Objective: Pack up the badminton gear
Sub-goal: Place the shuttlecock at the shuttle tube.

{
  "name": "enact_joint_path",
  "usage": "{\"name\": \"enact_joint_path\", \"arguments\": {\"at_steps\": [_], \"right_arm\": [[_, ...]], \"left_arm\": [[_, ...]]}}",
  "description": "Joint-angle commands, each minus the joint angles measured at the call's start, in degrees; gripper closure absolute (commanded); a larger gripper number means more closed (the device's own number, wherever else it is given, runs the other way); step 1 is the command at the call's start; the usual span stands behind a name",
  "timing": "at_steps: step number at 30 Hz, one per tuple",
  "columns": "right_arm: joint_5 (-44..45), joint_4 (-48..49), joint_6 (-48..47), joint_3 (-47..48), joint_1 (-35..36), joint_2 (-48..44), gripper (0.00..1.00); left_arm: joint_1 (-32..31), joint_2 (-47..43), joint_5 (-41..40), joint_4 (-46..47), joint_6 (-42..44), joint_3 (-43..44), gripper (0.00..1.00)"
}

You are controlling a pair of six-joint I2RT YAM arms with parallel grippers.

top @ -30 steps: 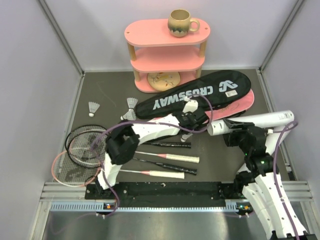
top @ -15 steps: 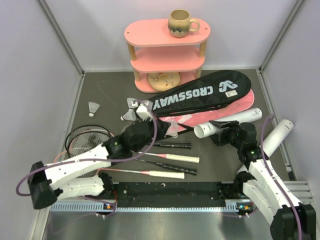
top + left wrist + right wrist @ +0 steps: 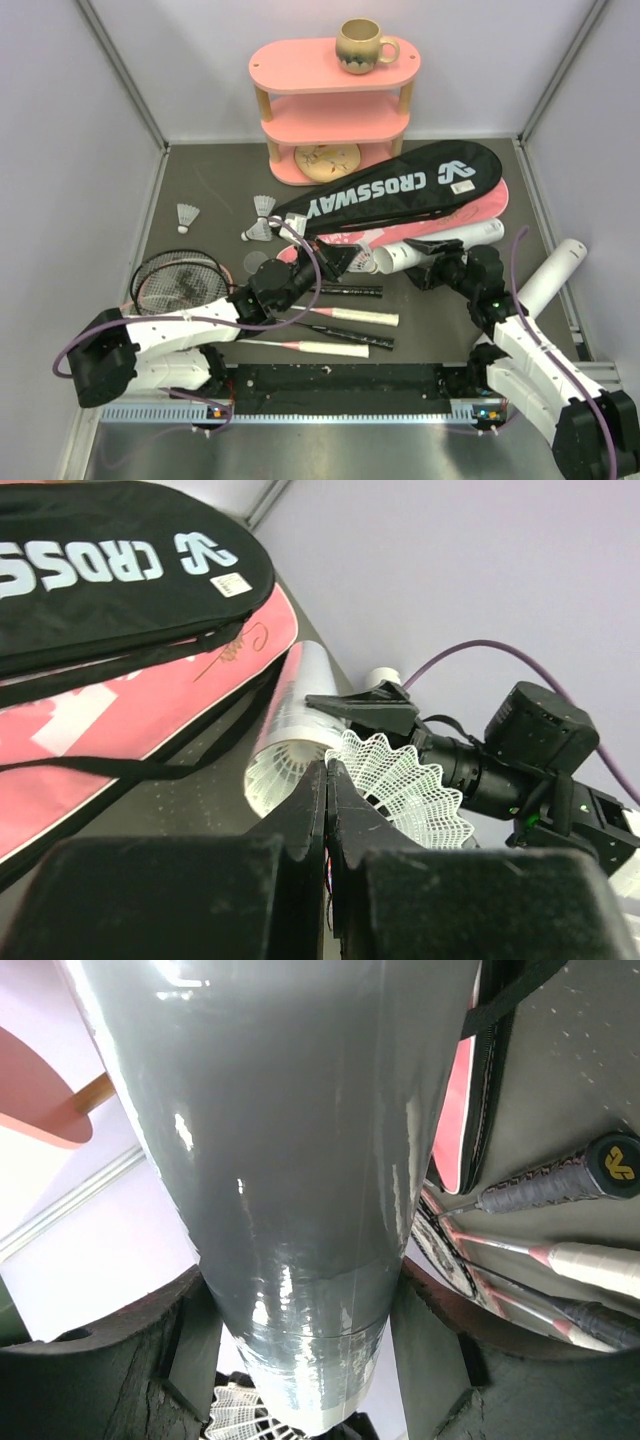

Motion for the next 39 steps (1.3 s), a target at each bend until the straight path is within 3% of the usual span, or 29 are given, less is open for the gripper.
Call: {"name": "enact_joint_path", "arguments": {"at_steps": [1, 19, 21, 22, 25, 30, 39], "right_arm": [[-0.99, 6.73, 2.54, -0.68, 0.86, -0.02, 0.76], [-4.95, 12.09, 10.37, -0.69, 1.56, -2.92, 0.75], [-4.95, 12.01, 10.37, -0.34, 1.56, -3.0, 0.75], [-4.86, 11.48, 9.94, -0.16, 1.48, -3.0, 0.75], [-5.21, 11.13, 9.06, 0.19, 1.56, -2.65, 0.75], [-7.05, 11.3, 9.23, 0.72, 1.56, -1.16, 0.75], [-8.28, 10.25, 10.37, 3.35, 1.56, -2.83, 0.75]], "left_arm": [[-0.72, 2.87, 1.58, 10.71, -0.39, 2.42, 1.0], [-1.51, 18.52, -5.02, 26.45, 3.13, 5.58, 0.99], [-1.6, 19.49, -3.35, 26.53, 2.86, 5.85, 0.89], [-1.6, 19.31, -2.04, 25.58, 2.69, 5.58, 0.73], [-1.51, 16.25, -1.41, 15.52, 2.08, 5.4, 0.41], [-1.51, 10.97, 1.66, 6.41, 0.76, 3.74, 0.28], [-0.72, 10.35, 6.84, 2.18, -0.83, 4.79, 0.35]]}}
